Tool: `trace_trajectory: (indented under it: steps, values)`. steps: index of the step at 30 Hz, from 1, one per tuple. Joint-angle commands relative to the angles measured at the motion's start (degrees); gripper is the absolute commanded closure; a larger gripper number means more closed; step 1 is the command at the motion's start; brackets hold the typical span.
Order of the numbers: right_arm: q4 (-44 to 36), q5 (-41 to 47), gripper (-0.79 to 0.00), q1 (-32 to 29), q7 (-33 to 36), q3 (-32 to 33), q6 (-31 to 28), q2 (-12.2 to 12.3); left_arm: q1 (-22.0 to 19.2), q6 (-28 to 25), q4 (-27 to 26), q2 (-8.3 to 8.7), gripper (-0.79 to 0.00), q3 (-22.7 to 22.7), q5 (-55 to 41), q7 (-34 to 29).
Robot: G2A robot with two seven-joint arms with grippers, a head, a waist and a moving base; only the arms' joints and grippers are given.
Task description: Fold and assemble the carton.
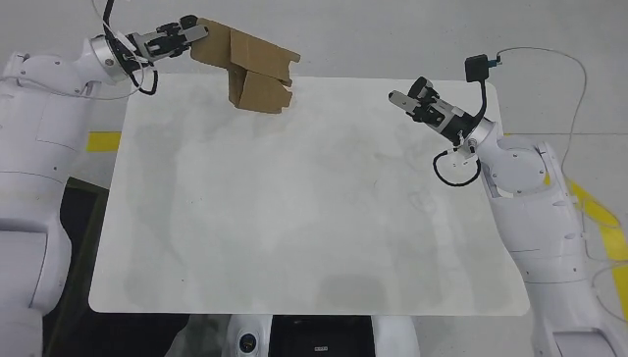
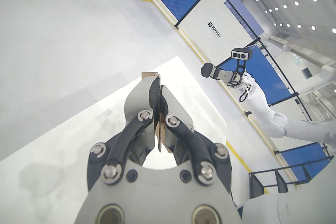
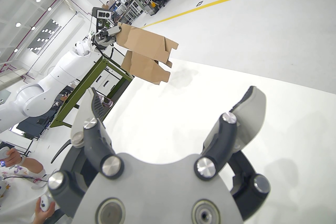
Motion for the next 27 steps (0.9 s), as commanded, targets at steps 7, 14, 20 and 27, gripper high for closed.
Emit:
trace_trajectory:
  steps: [7, 14, 20, 27]
  values:
    - [0.0, 0.0, -0.785, 0.0, 0.01, 0.0, 0.0, 0.0, 0.08, -1.64, -3.02, -1.63, 0.0, 6.92, -0.79, 1.65]
    - [0.0, 0.0, -0.785, 0.0, 0.01, 0.0, 0.0, 0.0, 2.05, -3.06, -10.03, -0.32, 0.0, 13.88, -1.57, 3.06]
    - [0.06, 1.84, -0.785, 0.18, 5.71, -0.18, -2.11, 0.49, 2.12, -4.01, -15.02, 2.34, 0.0, 18.62, -4.07, 4.0]
    - [4.87, 6.97, -0.785, 6.32, 16.8, -4.17, -9.11, 0.55, 1.59, -5.66, -20.79, 6.01, 0.0, 24.53, -6.72, 5.65]
